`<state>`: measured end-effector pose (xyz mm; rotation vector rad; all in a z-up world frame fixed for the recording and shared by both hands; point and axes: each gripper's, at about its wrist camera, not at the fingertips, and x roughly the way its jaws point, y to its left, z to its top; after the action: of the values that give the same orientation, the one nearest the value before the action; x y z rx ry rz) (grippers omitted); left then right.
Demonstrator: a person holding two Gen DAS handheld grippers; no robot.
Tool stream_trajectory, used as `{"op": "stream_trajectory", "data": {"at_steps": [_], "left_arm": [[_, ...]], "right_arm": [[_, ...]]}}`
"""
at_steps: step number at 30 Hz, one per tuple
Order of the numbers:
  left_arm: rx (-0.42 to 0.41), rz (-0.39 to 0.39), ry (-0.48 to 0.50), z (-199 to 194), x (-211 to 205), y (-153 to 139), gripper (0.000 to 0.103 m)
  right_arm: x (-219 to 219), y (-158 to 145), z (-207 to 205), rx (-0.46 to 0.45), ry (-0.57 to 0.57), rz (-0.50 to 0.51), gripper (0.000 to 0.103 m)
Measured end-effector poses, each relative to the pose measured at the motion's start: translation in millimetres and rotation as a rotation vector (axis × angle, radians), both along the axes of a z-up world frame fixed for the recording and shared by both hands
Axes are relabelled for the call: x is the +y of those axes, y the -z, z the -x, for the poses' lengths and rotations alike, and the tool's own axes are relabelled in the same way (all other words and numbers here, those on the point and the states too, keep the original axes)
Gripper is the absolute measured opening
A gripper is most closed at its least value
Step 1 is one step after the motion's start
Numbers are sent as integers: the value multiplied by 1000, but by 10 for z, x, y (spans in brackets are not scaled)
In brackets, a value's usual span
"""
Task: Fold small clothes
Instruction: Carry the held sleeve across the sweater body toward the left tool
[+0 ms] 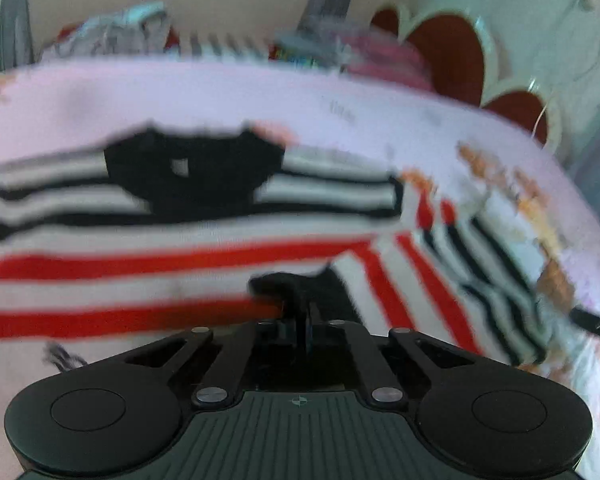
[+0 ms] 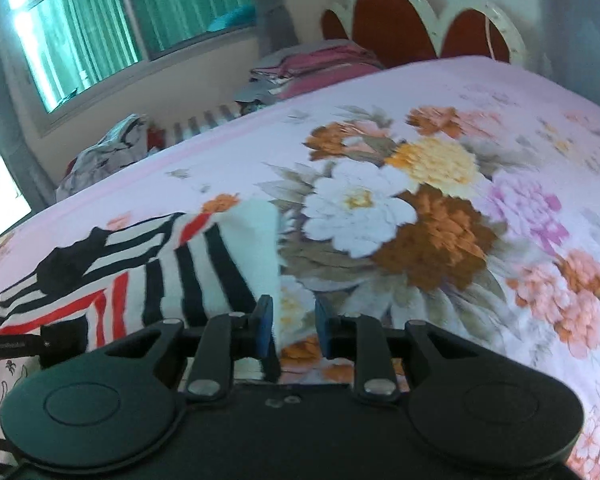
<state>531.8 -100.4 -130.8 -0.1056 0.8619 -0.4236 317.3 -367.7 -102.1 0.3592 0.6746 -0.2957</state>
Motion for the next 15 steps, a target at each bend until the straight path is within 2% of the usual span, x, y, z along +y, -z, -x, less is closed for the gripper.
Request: {"op": "stream_trajectory", "data": {"at_steps": [2,5,8,13,15], "left_arm": [[-67,-3,-30,78,154,-173,3],[-102,-20,-96,140,494,-270,3],[-109,-106,-133,197,820,-189,3],[-81,-143,-142,269,961,12,3],[-76,-128,-175,242,982,57,3]], "right_arm": [[-13,9,-28,0,-11,-10,24],[62,15,-134,-6,-44,-18,24],[131,41,-236,-3,-83,-28,25],[206,106,-358,20,-138,-41,31],[221,113,-410,28,-158,-40,31]]}}
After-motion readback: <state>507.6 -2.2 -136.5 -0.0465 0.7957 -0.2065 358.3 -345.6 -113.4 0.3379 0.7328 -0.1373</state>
